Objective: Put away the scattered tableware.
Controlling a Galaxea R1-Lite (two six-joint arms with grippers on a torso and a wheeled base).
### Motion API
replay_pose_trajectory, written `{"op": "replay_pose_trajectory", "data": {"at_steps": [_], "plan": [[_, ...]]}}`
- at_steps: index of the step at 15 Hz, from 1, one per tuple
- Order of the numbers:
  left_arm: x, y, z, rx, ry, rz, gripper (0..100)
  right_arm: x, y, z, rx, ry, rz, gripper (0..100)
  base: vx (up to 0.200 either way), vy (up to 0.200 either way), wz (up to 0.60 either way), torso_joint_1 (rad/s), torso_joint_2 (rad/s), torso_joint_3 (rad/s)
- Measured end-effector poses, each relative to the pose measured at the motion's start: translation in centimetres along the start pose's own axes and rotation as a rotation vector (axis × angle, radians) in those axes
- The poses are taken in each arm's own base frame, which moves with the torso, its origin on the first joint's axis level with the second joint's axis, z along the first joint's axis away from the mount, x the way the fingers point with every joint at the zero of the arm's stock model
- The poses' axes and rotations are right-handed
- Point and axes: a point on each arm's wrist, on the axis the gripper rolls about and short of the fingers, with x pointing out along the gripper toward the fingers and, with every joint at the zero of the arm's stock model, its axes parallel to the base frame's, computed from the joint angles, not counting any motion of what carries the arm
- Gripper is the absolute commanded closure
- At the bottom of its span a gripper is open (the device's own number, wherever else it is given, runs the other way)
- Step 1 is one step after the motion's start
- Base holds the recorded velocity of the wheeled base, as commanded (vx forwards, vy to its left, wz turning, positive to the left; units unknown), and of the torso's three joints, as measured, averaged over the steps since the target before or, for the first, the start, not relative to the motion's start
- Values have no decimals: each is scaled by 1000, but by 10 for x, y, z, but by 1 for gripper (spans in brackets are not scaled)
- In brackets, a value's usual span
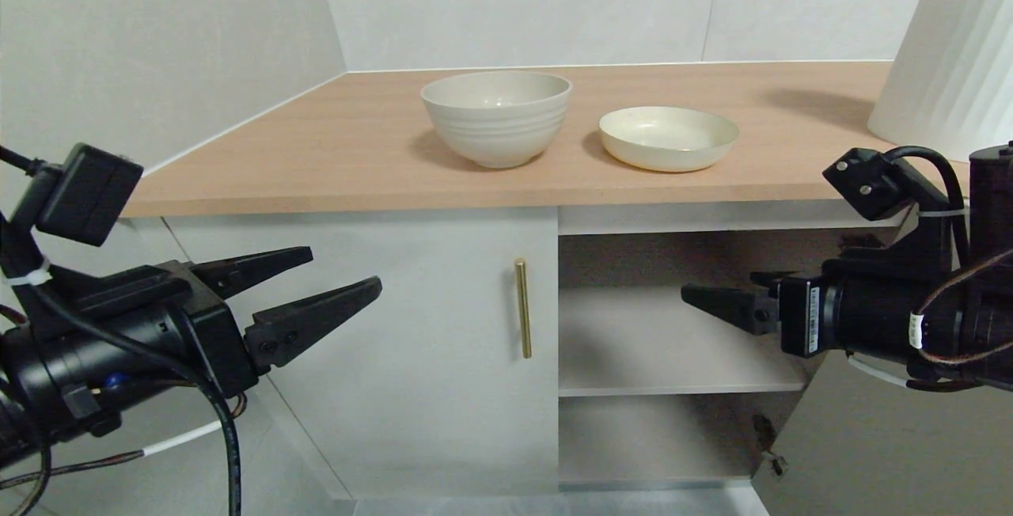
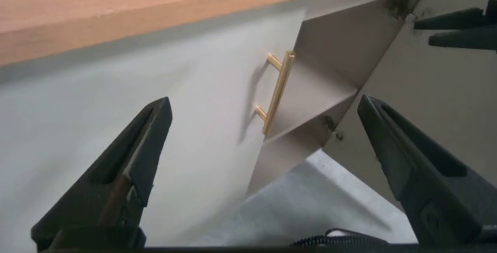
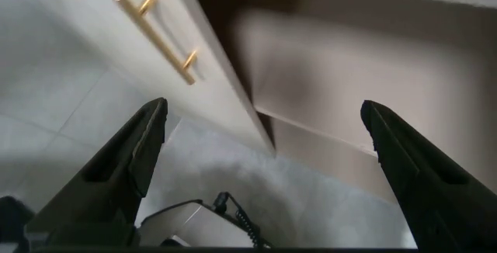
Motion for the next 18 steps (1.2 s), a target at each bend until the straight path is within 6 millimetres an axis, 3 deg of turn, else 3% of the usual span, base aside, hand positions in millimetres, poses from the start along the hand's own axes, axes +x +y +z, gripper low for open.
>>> {"op": "replay_pose_trajectory", "data": {"at_steps": [5,8,18], "plan": [[1,0,-1,-2,6,-1,0,0,2,-2,-26,7,10,0,0,0,0,5,-24,-13],[2,1,-2,-4,11,0,0,0,2,-1,-29,5,11,0,0,0,0,43,-233,-246],[22,7,0,-36,52,6,0,0,1,0,-29,-1,8,0,0,0,0,175,-481,-294]]}}
